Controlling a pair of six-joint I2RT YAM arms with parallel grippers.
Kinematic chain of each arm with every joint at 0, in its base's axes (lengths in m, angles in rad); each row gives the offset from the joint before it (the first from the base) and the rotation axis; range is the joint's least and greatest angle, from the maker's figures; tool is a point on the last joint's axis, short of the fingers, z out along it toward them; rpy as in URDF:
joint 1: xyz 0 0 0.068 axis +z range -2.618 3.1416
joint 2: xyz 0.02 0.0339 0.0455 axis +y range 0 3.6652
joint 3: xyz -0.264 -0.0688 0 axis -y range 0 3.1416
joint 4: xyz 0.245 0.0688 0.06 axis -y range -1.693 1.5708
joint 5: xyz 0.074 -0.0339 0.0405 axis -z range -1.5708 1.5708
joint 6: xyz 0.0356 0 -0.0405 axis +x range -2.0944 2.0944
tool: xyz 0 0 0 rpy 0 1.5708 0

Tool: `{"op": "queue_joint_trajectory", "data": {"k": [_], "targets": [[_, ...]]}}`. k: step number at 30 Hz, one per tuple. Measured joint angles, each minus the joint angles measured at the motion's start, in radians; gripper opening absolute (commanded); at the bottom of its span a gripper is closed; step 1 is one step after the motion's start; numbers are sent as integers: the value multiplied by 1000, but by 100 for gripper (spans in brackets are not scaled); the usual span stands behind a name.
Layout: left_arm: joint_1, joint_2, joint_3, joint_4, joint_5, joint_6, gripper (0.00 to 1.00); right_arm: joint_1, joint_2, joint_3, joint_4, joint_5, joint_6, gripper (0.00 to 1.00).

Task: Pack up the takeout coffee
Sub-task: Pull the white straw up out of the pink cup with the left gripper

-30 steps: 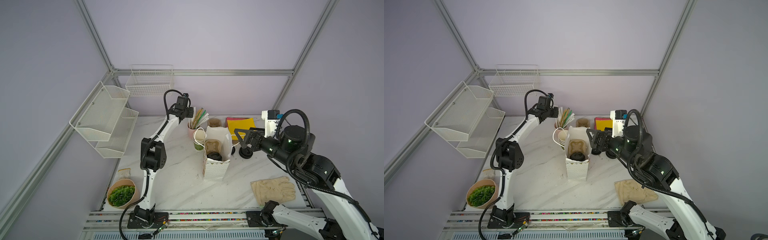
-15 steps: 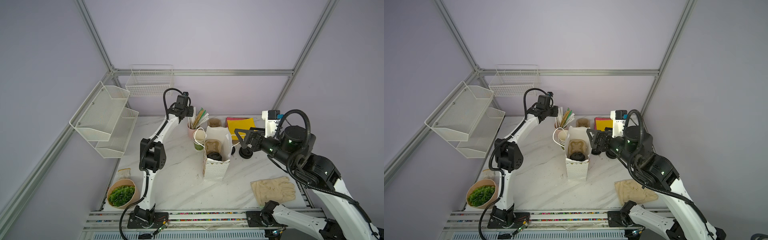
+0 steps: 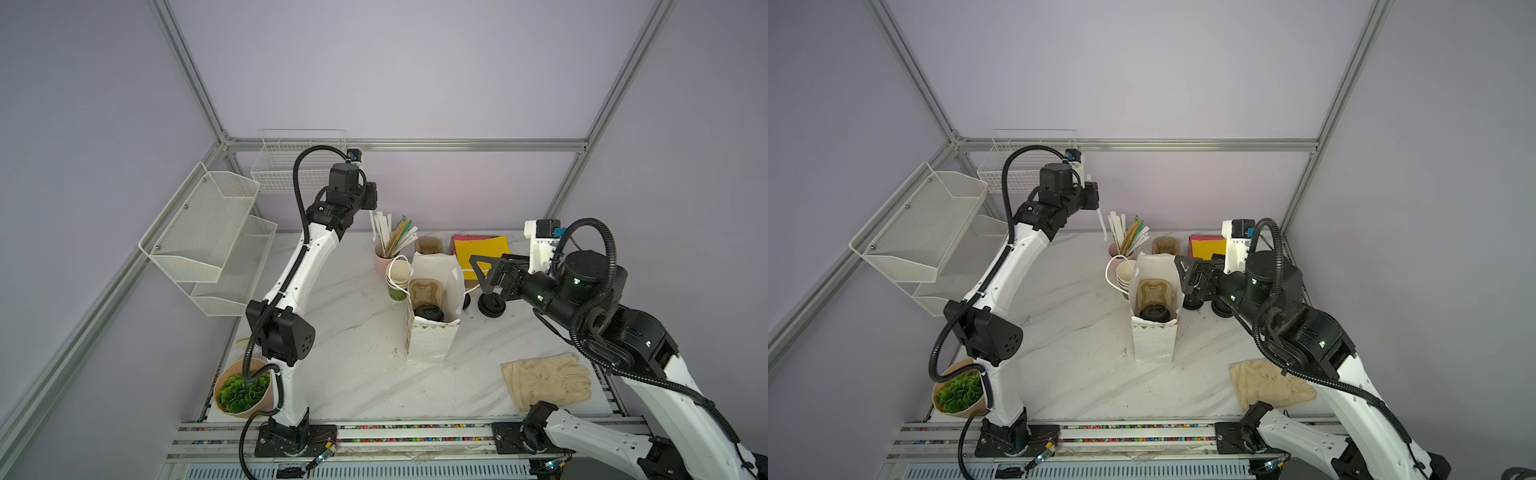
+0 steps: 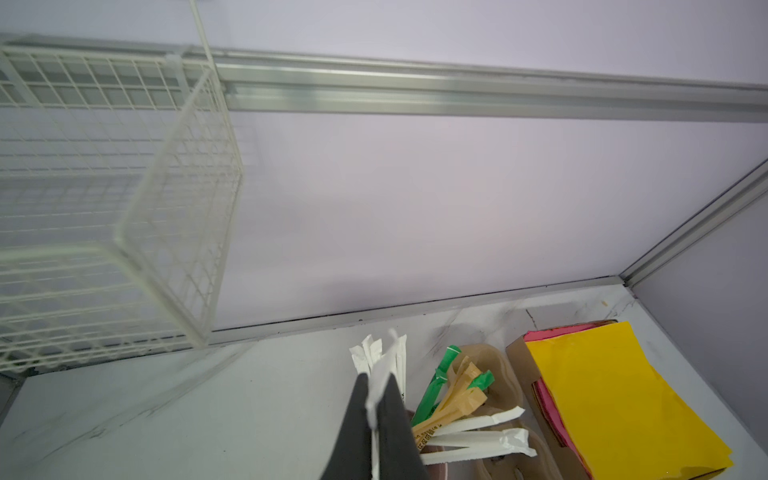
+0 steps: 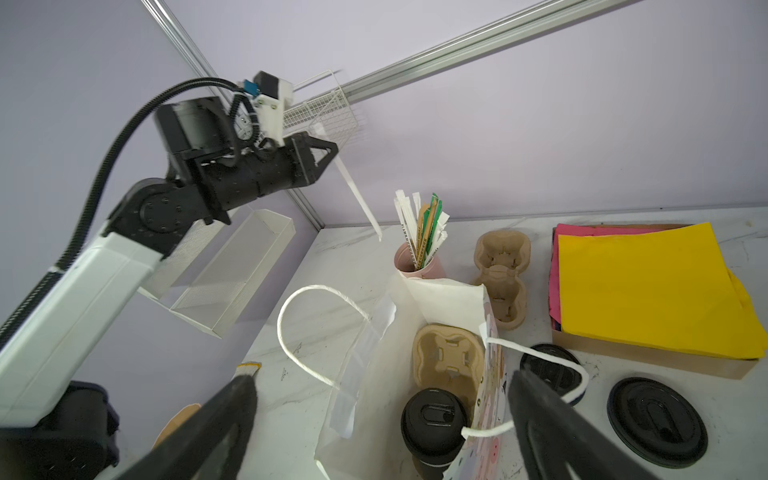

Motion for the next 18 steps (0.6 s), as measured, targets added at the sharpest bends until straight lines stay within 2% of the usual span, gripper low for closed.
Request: {"op": "queue_joint_trajectory", "data": {"k": [5, 8, 13, 18], "targets": [[-37, -174, -13, -10, 5, -18, 0, 0, 15, -11, -2, 85, 38, 97], [-120, -299, -34, -7, -4, -15, 0, 0, 19, -19, -3, 145, 70, 97], [-319, -464, -98, 5, -27, -5, 0, 0, 38, -20, -13, 220, 129, 97], [-407, -554, -252, 48, -35, -8, 0, 0, 70, -20, -19, 249, 165, 97]]}}
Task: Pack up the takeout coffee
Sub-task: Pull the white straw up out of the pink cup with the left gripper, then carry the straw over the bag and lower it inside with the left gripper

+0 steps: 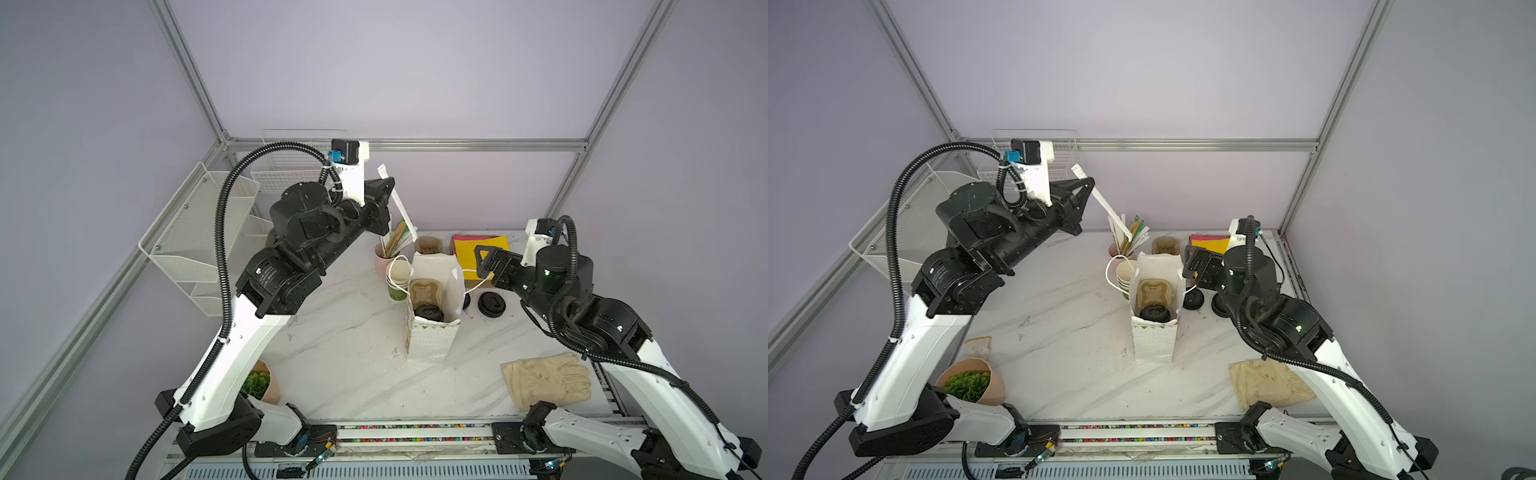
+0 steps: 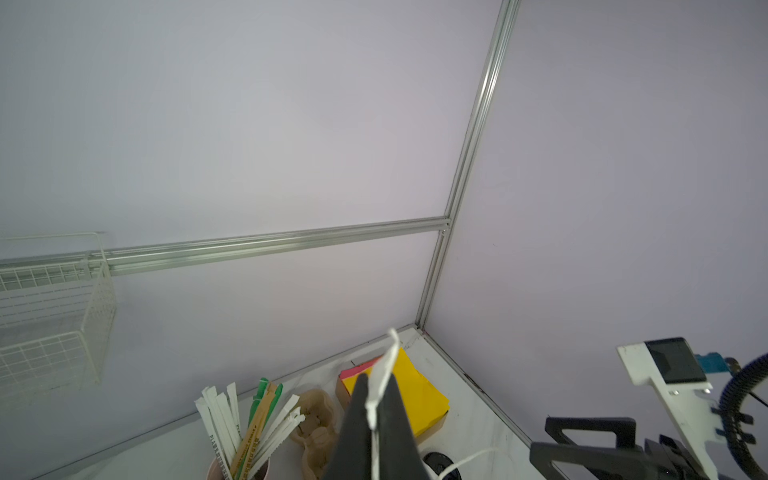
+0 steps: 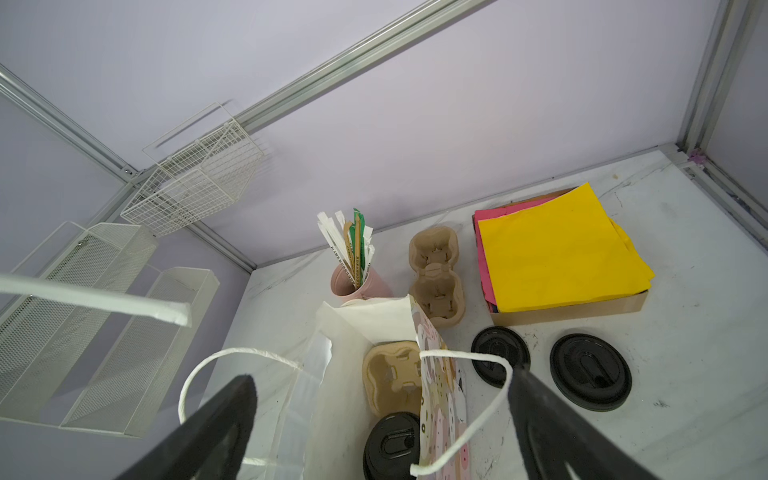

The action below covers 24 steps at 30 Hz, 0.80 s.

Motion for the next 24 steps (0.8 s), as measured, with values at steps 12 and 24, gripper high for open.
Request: {"op": "queue_joint_trajectory", "data": {"k": [12, 24], "targets": [[-89, 21, -397, 215, -27, -32, 0, -5, -8, -6, 1, 4, 32, 97], [-106, 92, -608, 464, -62, -2, 5, -5, -63, -57, 0, -8, 34, 97]]}}
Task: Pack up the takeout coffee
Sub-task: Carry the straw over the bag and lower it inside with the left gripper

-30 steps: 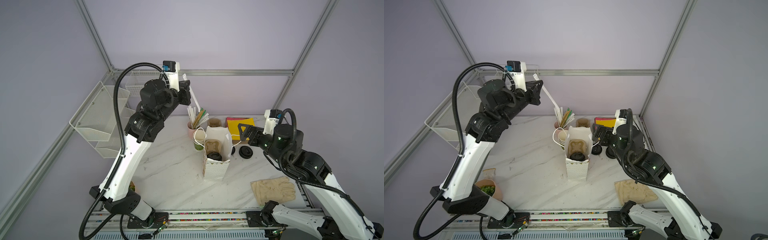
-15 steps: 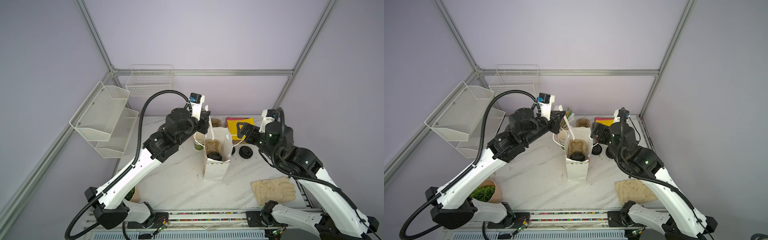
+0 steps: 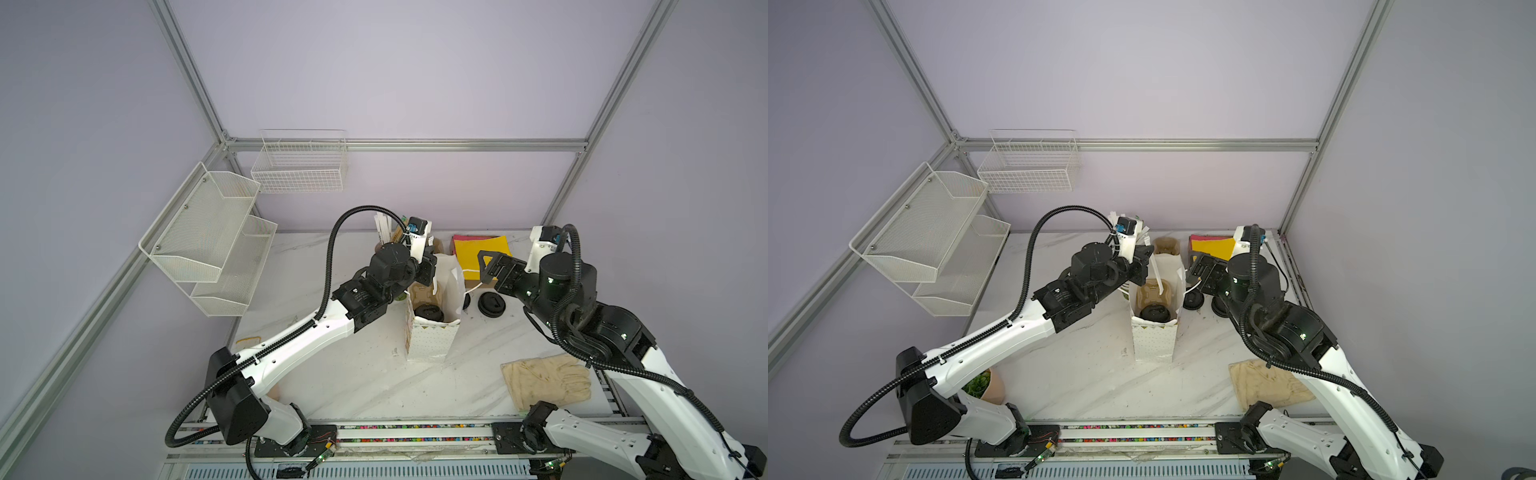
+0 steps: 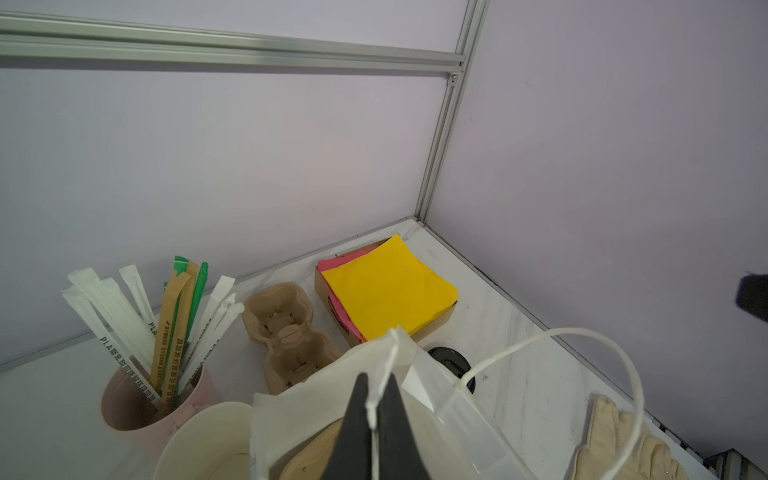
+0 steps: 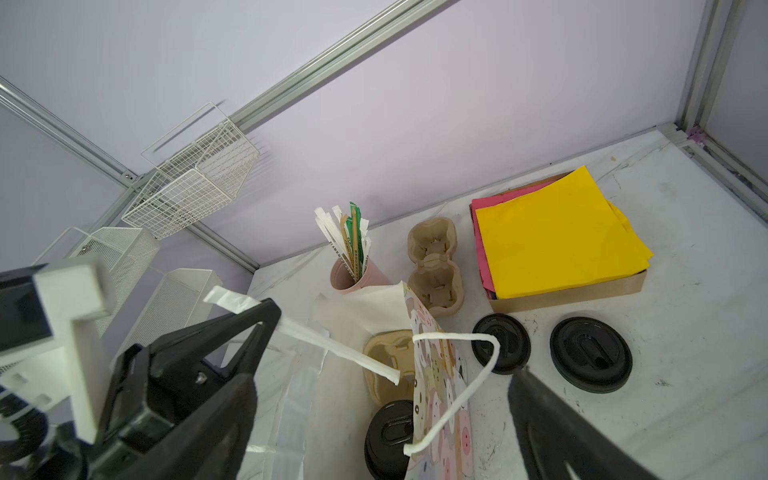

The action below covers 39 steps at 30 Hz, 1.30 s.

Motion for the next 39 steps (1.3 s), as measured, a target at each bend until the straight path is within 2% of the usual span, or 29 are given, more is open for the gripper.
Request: {"op": "queue_joint_trajectory", "data": {"k": [3, 5, 10, 23, 28, 35, 37, 39], "targets": [[0, 11, -13, 19, 0, 3, 12, 0, -3, -2, 0, -5, 0, 97], [0, 10, -25, 37, 0, 13, 27, 0, -4, -4, 1, -8, -1, 97], [0, 9, -40, 49, 8, 24, 42, 0, -4, -13, -1, -8, 0, 97], [0, -79, 14, -48, 17, 98, 56, -6, 54, 8, -5, 8, 4, 97], [0, -130, 111, -111, 5, 155, 76, -39, 101, 50, -6, -6, 3, 97], [0, -285, 148, -196, -58, 212, 81, -237, 198, 158, -6, -150, -27, 97], [0, -343, 142, -220, -82, 218, 82, -275, 253, 208, -11, -201, -51, 88], [0, -410, 112, -231, -106, 219, 83, -280, 320, 263, -13, -254, -74, 86]]}}
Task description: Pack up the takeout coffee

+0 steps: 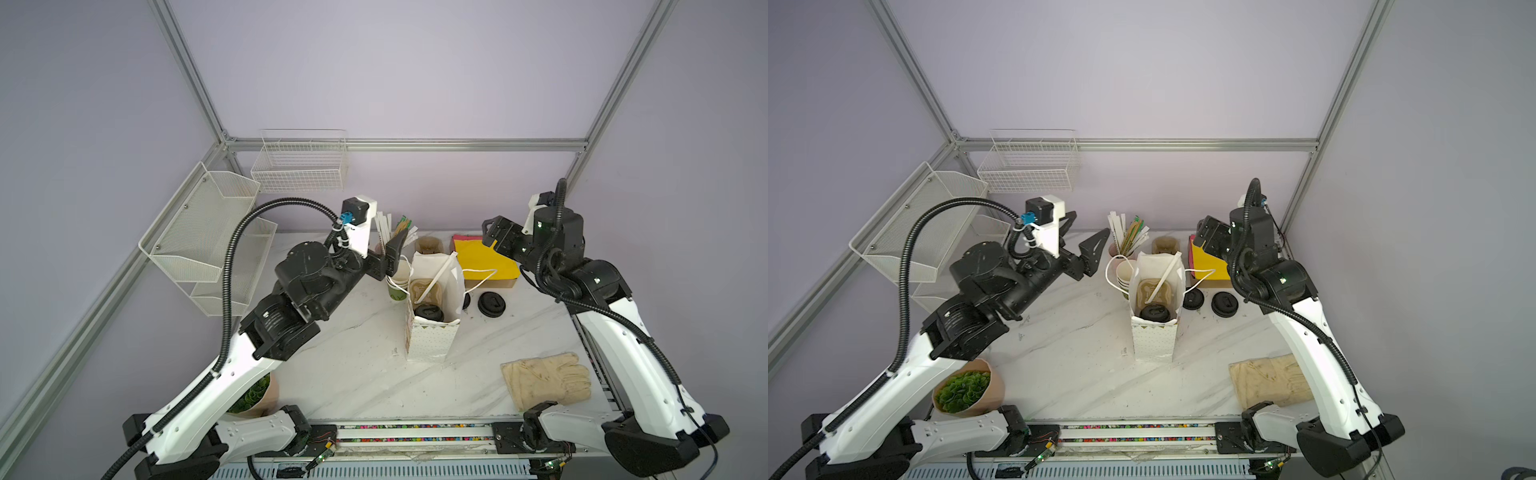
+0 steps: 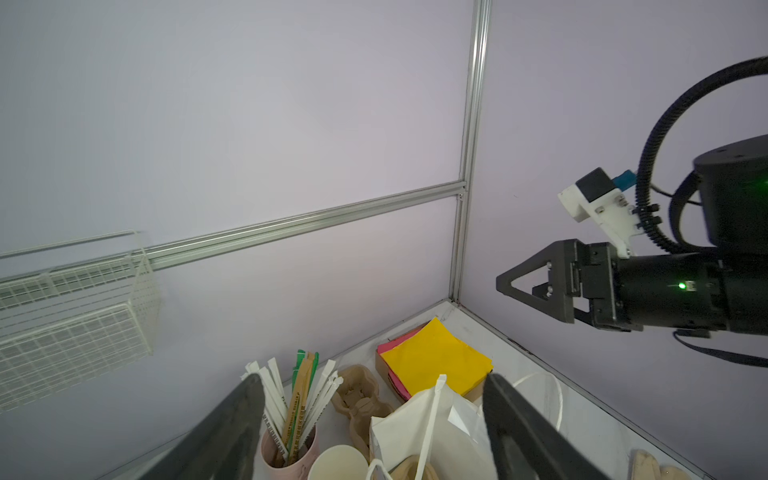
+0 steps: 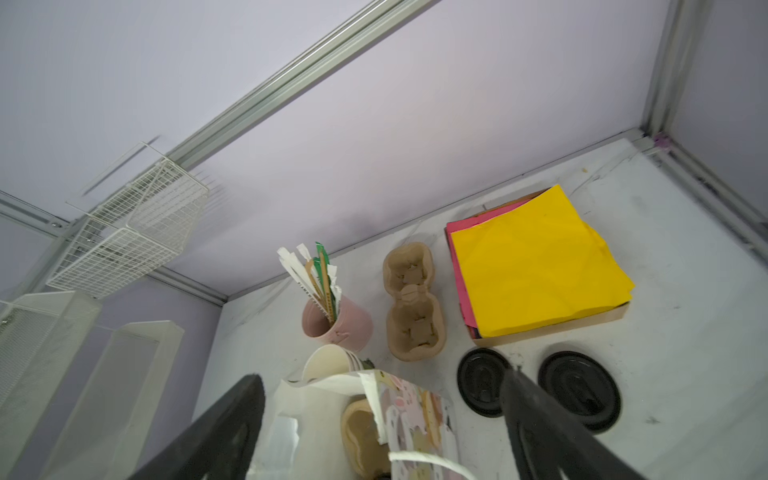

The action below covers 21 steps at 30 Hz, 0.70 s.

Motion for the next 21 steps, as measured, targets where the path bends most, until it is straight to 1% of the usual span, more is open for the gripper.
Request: {"op": "queue_joint_trajectory", "data": {"k": [1, 3, 8, 12, 15, 18, 21], "targets": [[0, -35, -21, -9, -14, 0, 83, 0, 35, 18, 2, -27, -10, 83], [0, -96, -73, -26, -38, -1, 83, 1, 89, 24, 8, -93, -29, 82], [0, -220, -229, -78, -93, -4, 84, 13, 183, 14, 8, -180, -59, 79], [0, -279, -349, -115, -130, -4, 85, 26, 217, 11, 8, -203, -86, 71], [0, -301, -415, -129, -162, -4, 86, 31, 235, 11, 8, -200, -105, 60], [0, -325, -466, -133, -196, -3, 87, 37, 253, 11, 8, -194, -122, 56], [5, -351, -505, -129, -220, -3, 87, 40, 259, 1, 10, -186, -128, 56]]}}
